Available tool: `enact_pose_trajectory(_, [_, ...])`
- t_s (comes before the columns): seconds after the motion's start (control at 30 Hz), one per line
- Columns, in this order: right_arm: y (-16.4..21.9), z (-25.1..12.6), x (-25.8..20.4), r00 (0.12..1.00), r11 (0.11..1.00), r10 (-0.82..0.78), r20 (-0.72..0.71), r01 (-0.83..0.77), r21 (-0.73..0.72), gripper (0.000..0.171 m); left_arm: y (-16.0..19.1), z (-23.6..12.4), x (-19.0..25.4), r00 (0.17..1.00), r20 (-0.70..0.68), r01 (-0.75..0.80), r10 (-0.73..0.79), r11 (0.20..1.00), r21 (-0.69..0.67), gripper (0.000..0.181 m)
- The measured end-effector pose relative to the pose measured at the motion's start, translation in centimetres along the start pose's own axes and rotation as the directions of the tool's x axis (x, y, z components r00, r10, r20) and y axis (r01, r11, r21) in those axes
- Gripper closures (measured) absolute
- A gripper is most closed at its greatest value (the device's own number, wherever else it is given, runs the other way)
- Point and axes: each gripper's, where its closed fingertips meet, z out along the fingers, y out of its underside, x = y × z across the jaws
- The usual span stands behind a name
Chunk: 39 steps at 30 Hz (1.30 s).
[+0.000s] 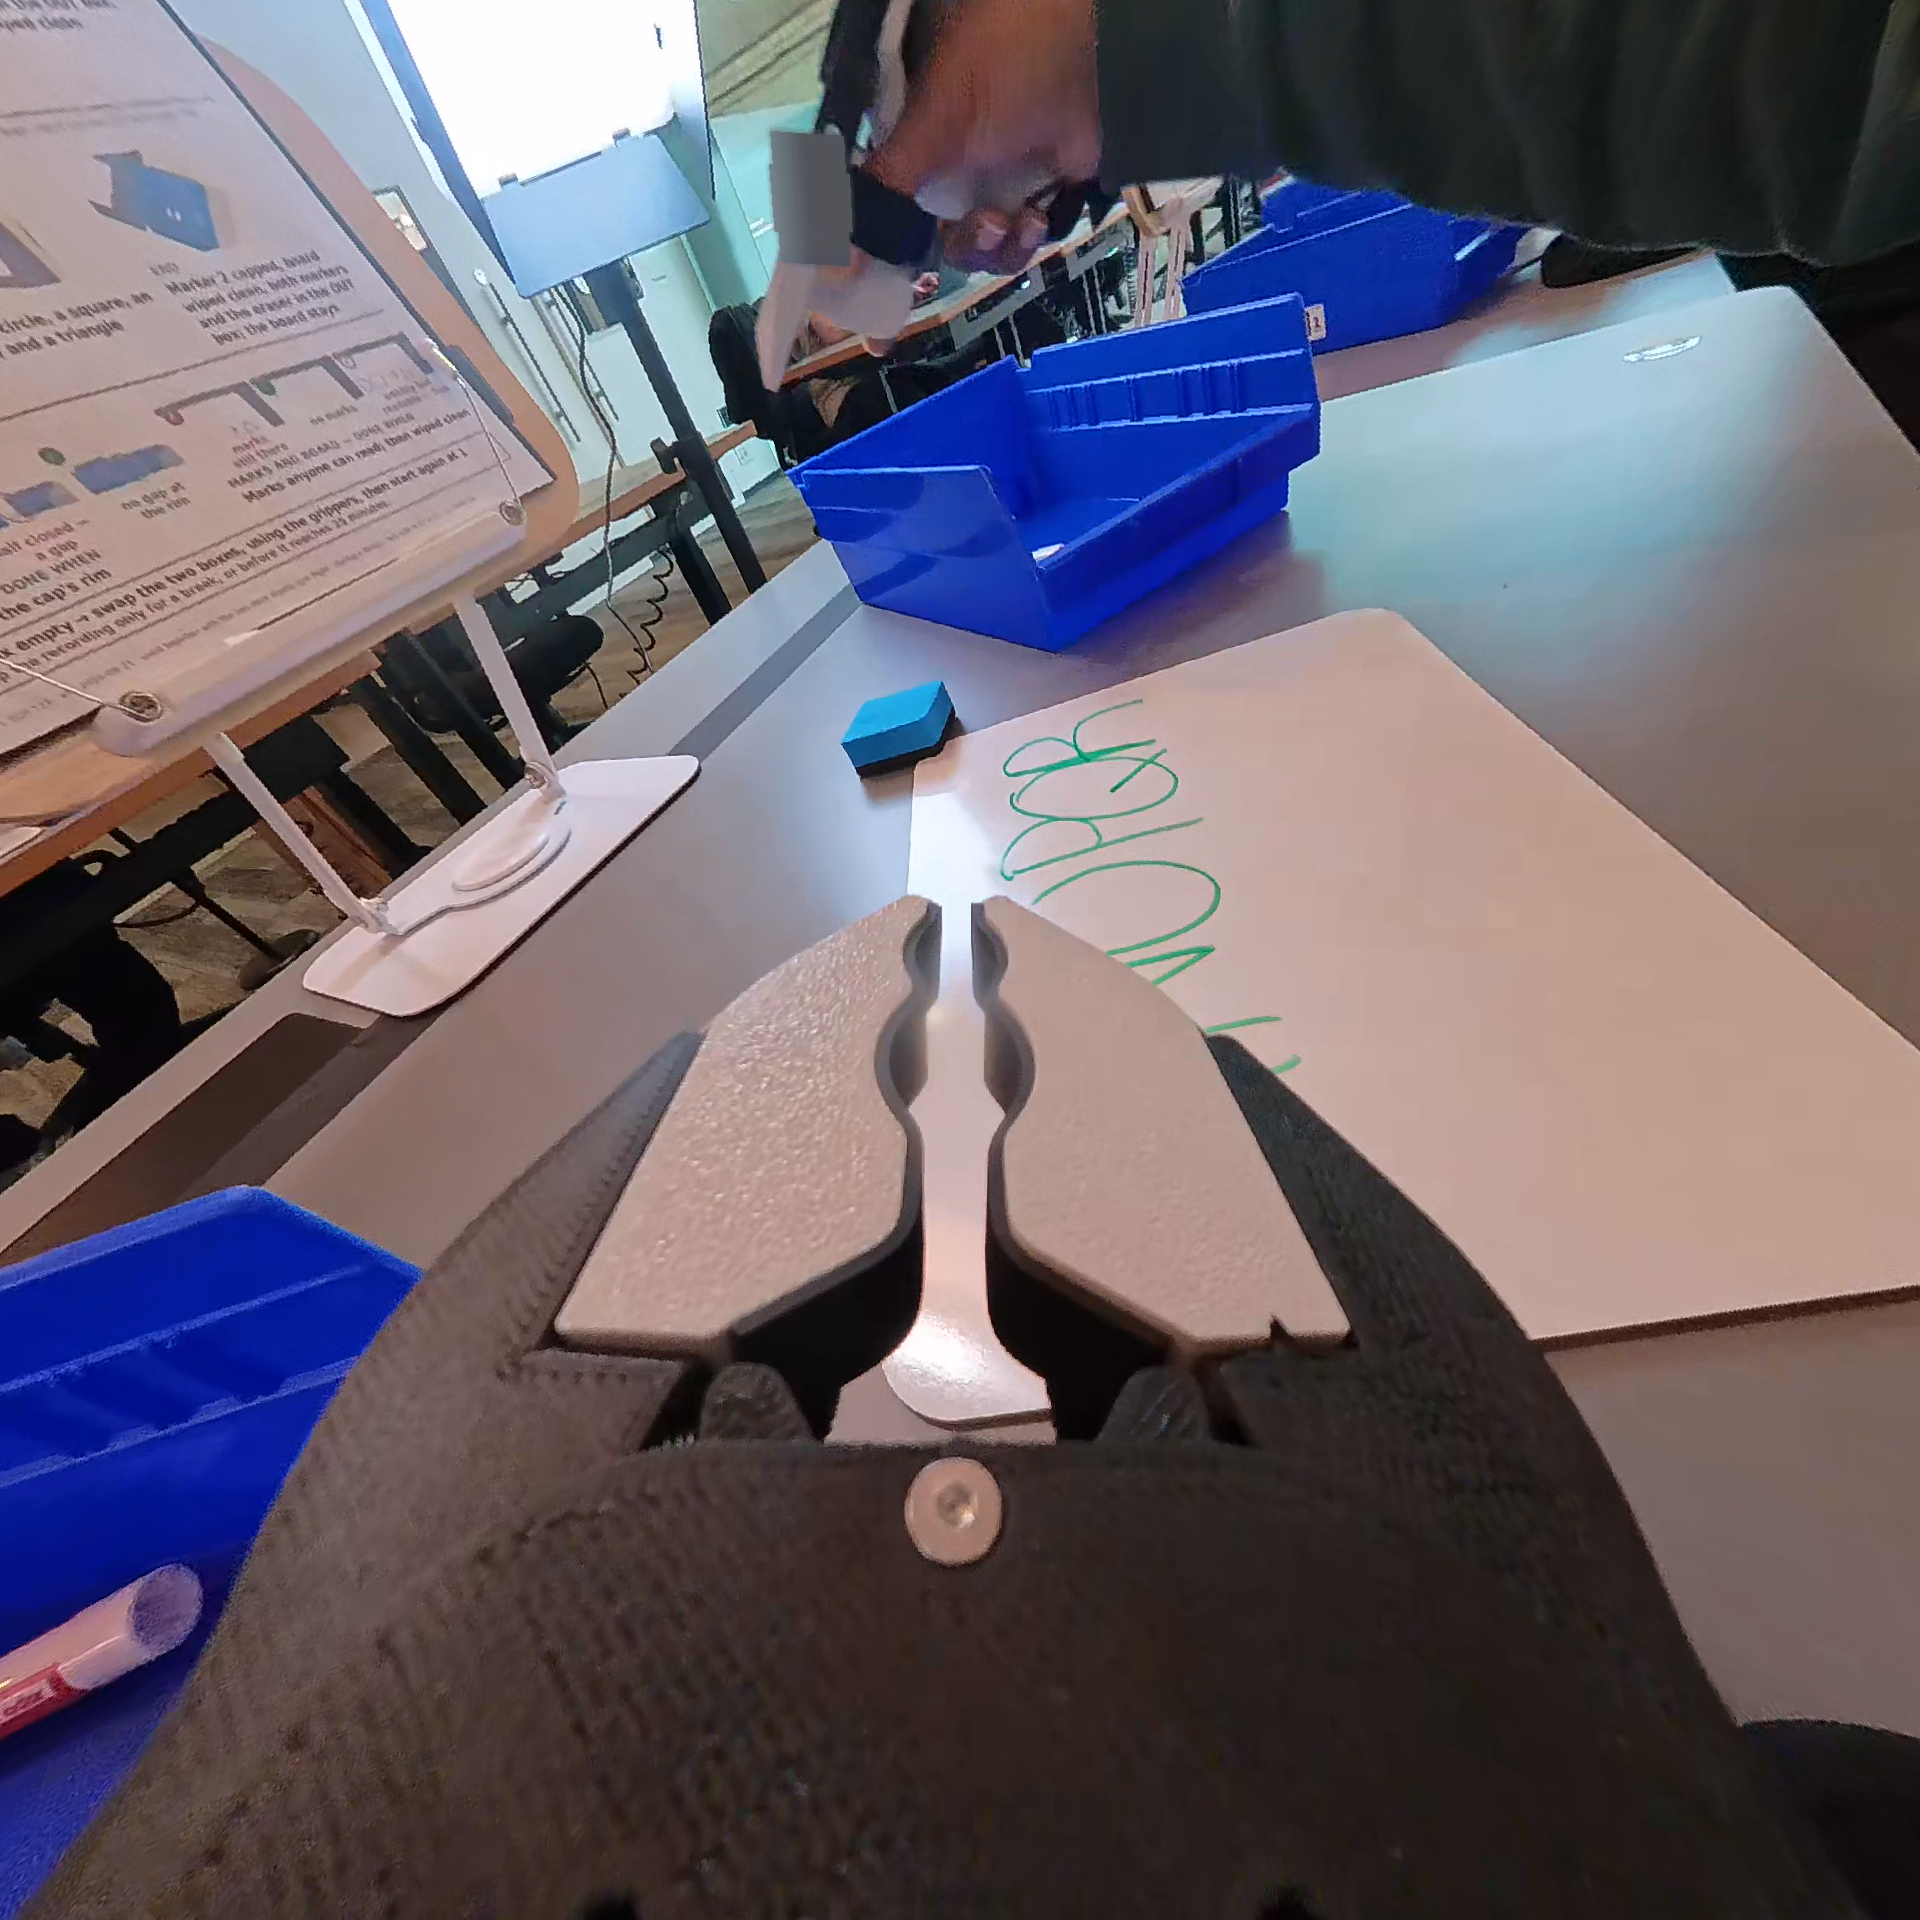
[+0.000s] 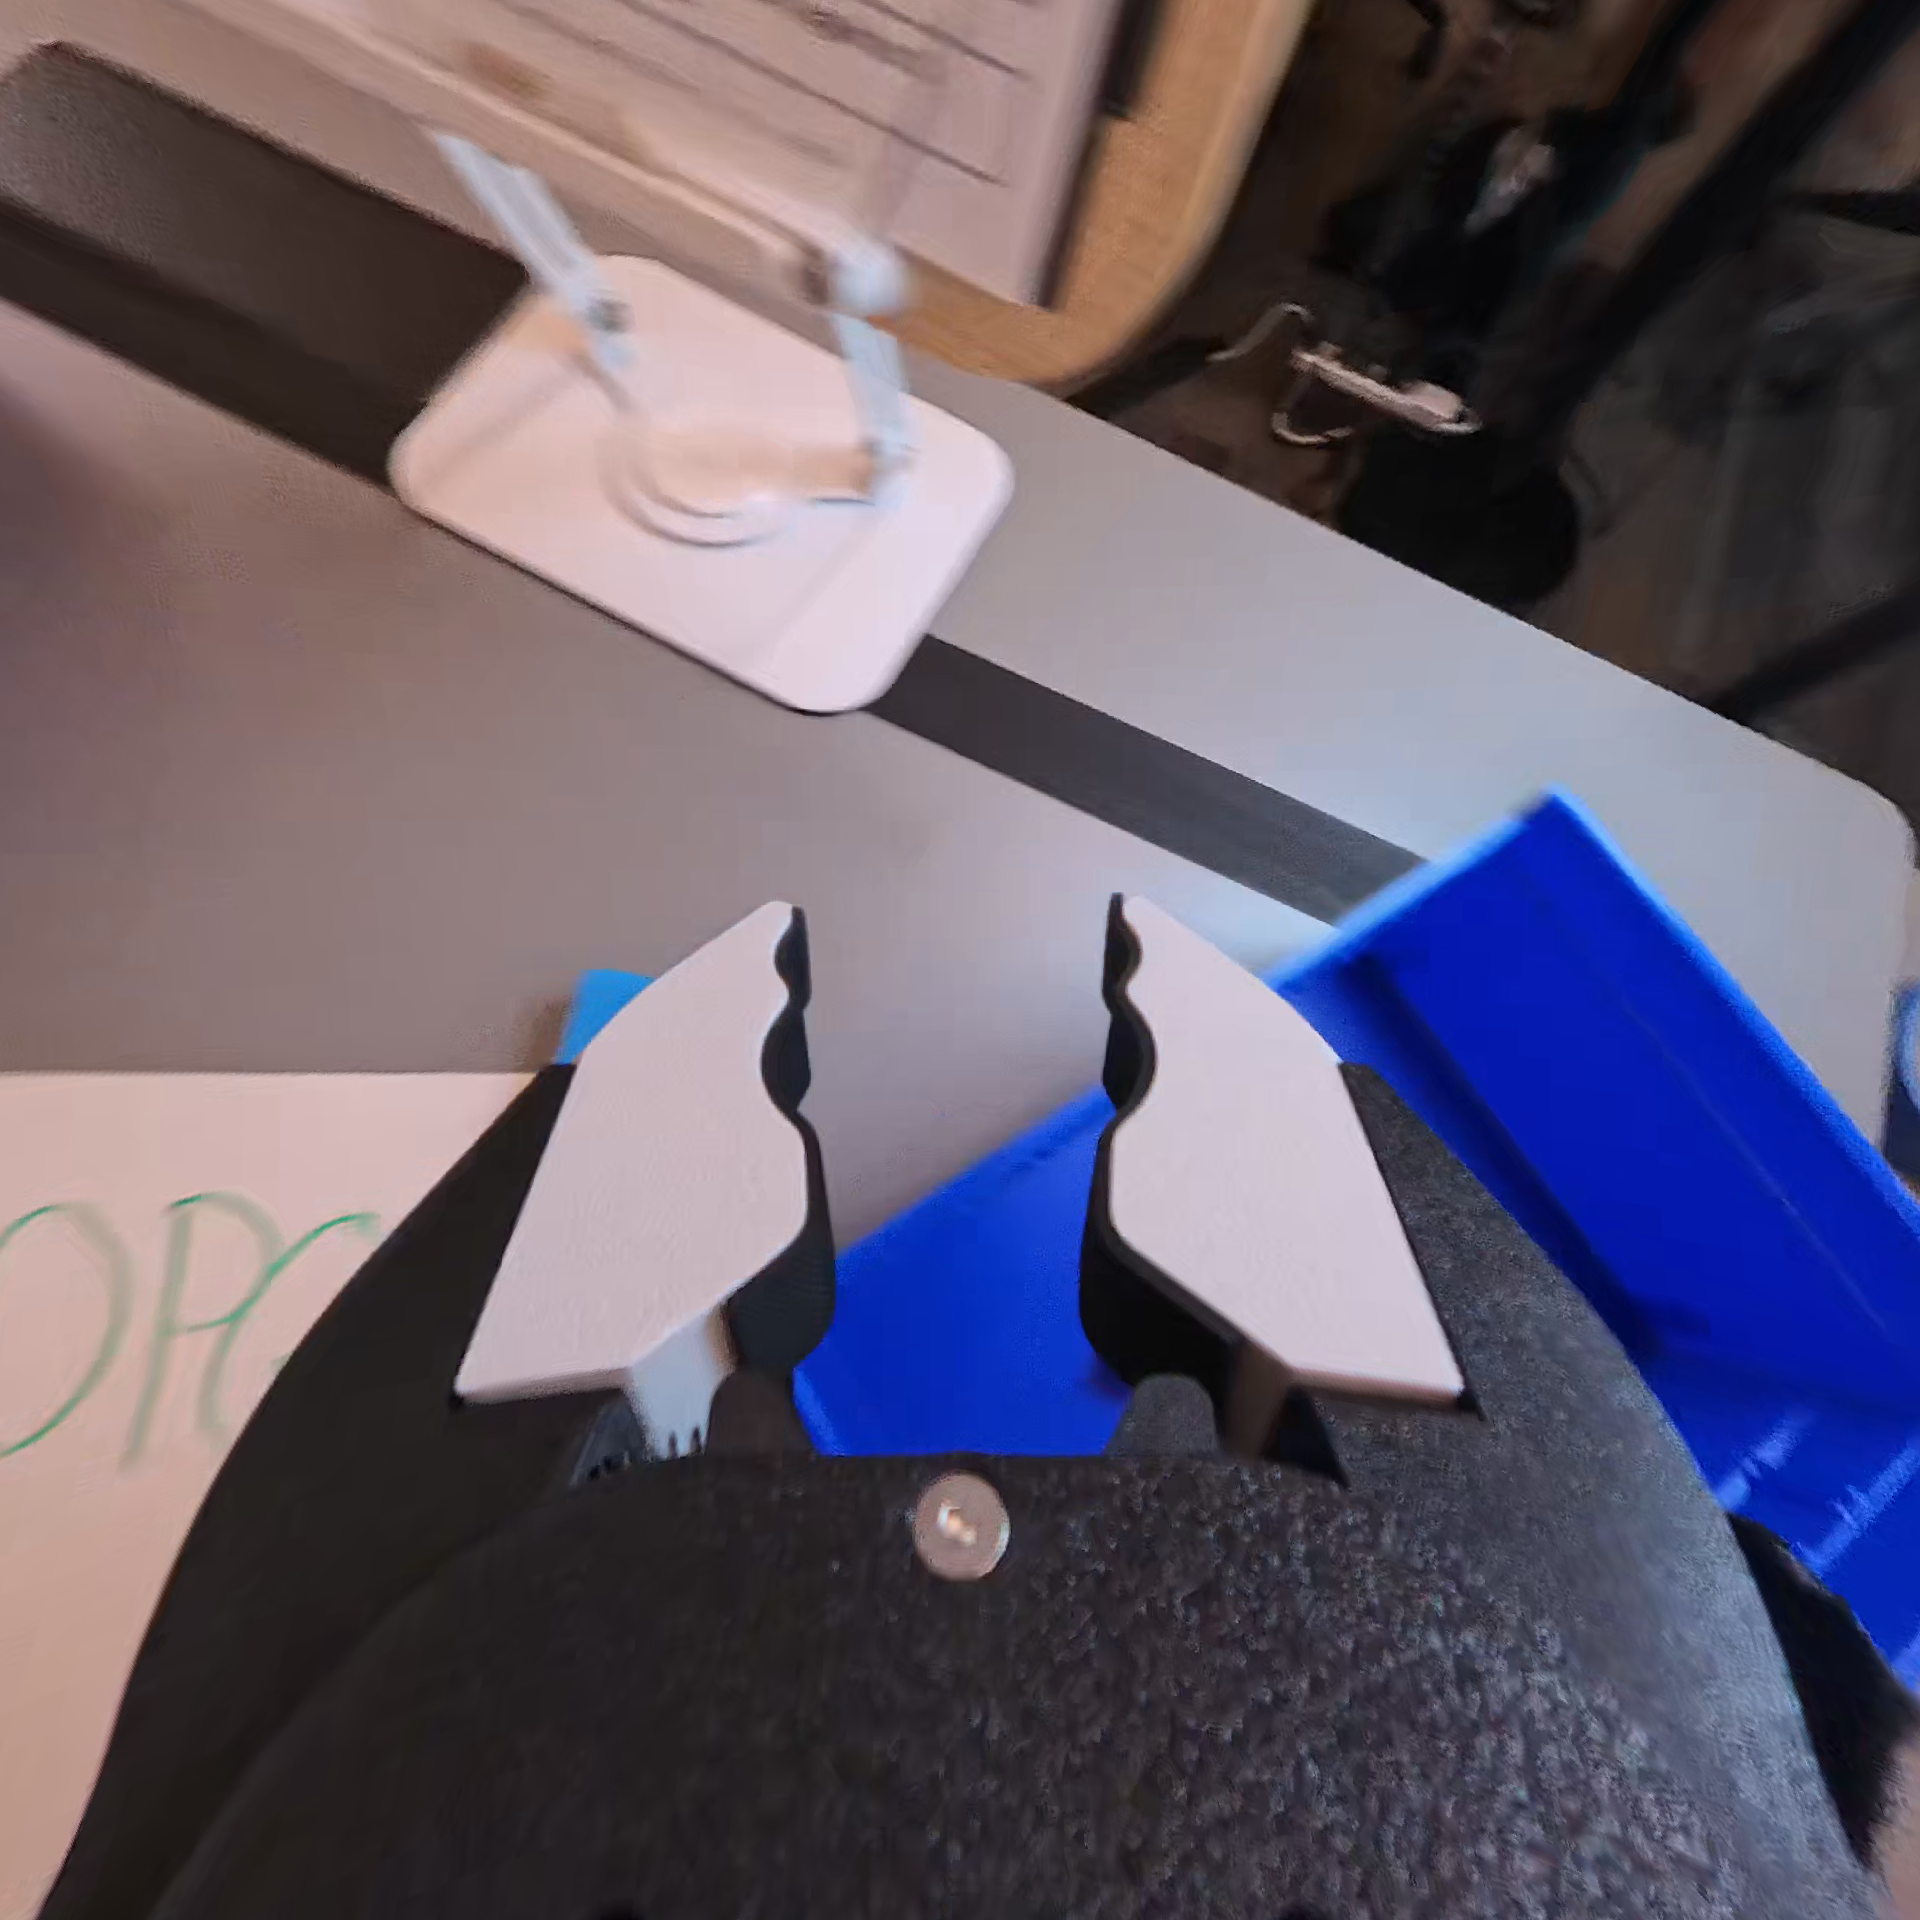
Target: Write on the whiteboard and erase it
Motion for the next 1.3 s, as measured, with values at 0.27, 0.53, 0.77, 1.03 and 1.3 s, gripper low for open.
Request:
enact_pose_trajectory(0.27, [4.6, 5.3, -13.5, 0.983, 0.989, -0.075, 0.170, 0.095, -0.115, 0.103, 0.3, -0.3, 0.1, 1.000, -0.007, -0.004, 0.004, 1.000, -0.015, 0.176])
enact_pose_trajectory(0.53, [9.4, 8.2, -12.0, 0.997, 0.989, 0.053, 0.053, -0.045, -0.139, 0.098, 0.6, -0.1, 0.9, 0.999, -0.037, -0.008, 0.006, 0.999, -0.031, 0.175])
enact_pose_trajectory(0.77, [10.3, 8.7, -11.5, 0.995, 0.990, 0.081, 0.056, -0.074, -0.123, 0.100, 0.8, -0.1, 0.6, 1.000, -0.029, 0.002, -0.003, 0.999, -0.036, 0.175])
enact_pose_trajectory(1.03, [10.6, 8.7, -11.2, 0.996, 0.992, 0.080, 0.031, -0.076, -0.104, 0.096, 1.1, 0.0, 0.5, 0.999, -0.033, 0.009, -0.011, 0.999, -0.041, 0.175])
enact_pose_trajectory(1.3, [10.6, 8.5, -11.0, 0.998, 0.994, 0.068, 0.011, -0.067, -0.089, 0.097, 1.2, 0.0, 0.5, 0.999, -0.036, 0.012, -0.014, 0.999, -0.046, 0.175])
